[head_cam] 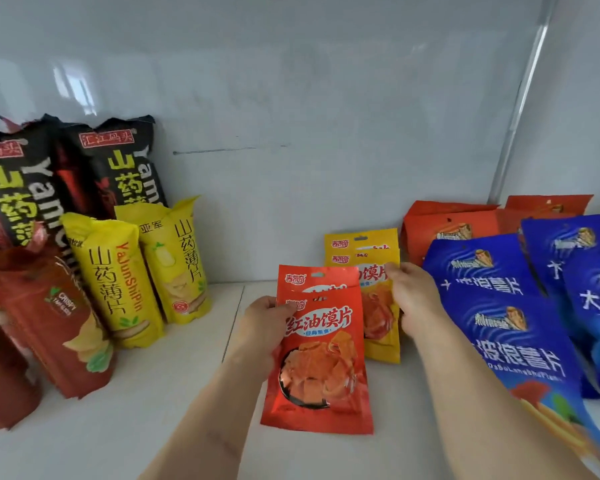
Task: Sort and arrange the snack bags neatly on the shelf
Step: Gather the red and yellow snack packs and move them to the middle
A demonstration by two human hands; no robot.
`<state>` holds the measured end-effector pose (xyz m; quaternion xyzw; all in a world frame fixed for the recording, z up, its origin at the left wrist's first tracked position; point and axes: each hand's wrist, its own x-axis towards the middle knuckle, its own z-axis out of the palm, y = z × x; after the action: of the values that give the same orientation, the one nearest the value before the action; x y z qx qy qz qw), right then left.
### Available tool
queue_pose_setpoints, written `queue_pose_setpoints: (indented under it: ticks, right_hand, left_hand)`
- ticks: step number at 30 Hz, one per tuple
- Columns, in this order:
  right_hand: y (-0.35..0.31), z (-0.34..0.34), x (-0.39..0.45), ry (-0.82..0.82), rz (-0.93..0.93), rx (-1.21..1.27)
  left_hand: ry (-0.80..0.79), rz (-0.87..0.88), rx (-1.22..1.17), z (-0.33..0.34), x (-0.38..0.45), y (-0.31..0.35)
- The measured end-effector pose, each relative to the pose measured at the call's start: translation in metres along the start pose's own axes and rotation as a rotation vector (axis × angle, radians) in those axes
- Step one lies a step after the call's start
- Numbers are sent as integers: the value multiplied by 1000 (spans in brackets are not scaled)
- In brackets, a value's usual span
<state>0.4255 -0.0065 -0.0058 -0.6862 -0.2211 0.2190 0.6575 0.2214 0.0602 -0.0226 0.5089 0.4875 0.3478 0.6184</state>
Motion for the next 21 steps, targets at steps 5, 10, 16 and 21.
queue_pose_setpoints:
  ticks: [5, 10, 16, 21]
  right_hand:
    - [4, -9, 16, -4, -199, -275]
    - [7, -12, 15, 5, -487, -711]
    - [-25, -2, -28, -108, -747, -840]
    - [-32, 33, -96, -342, -1041, -957]
  left_hand:
    - [74, -14, -21, 34, -1, -3]
    - [230, 83, 64, 46, -9, 1]
    - [517, 395, 916, 24, -41, -3]
    - [605, 531, 1370, -22, -74, -5]
